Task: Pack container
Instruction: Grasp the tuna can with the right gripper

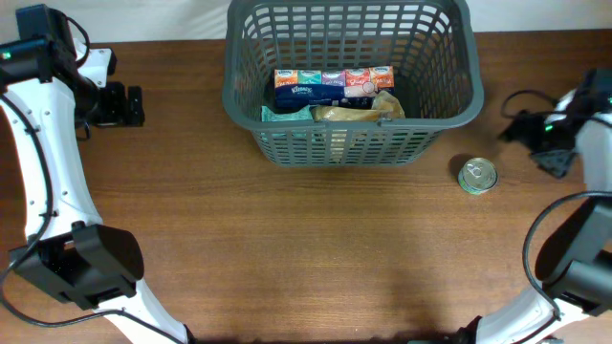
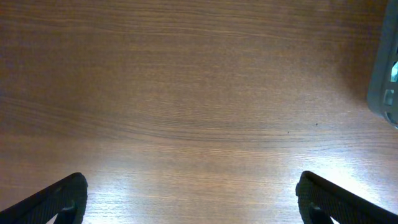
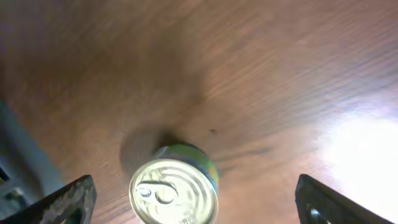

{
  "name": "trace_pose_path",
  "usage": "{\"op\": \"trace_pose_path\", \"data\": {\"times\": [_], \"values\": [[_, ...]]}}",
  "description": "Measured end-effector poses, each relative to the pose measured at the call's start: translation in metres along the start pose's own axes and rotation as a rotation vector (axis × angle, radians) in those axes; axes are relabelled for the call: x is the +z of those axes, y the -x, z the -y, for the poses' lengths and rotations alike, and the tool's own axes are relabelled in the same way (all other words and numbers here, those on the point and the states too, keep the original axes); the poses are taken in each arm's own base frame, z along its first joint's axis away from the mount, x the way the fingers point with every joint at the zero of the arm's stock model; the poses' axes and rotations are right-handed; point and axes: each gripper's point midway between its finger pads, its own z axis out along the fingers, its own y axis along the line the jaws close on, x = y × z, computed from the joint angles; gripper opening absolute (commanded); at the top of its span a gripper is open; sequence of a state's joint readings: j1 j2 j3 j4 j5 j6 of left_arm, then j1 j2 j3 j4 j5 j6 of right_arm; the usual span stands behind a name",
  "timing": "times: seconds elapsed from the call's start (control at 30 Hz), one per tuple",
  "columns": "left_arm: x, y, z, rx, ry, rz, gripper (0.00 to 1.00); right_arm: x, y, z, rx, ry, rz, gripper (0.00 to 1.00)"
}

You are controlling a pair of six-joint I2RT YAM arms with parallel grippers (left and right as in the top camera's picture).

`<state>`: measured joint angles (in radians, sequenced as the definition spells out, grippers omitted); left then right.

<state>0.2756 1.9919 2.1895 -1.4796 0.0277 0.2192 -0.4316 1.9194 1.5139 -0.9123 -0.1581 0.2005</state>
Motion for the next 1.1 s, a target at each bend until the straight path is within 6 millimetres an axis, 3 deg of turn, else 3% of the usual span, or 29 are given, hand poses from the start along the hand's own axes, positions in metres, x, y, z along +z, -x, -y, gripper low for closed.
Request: {"op": "trace_pose_path", "data": {"times": [0.2,0.5,0.8,1.1], "values": [[0.000,0.000,0.000,0.000,0.000,0.000,0.99,0.028,-0.027,-0.019,-0.179,0.012,-0.042,0.96],[0.000,0.000,0.000,0.000,0.000,0.000,0.99,0.032,-0.041,-0.046,-0.347,0.010,-0.064,0.95],[0.000,0.000,0.000,0.000,0.000,0.000,0.99,0.033,-0.046,-0.039,-0.353,-0.045,-0.084,0.89],[0.000,0.000,0.000,0.000,0.000,0.000,0.99,0.059,-0.056,-0.030,-0.339,-0.069,-0.153,0.89]]}}
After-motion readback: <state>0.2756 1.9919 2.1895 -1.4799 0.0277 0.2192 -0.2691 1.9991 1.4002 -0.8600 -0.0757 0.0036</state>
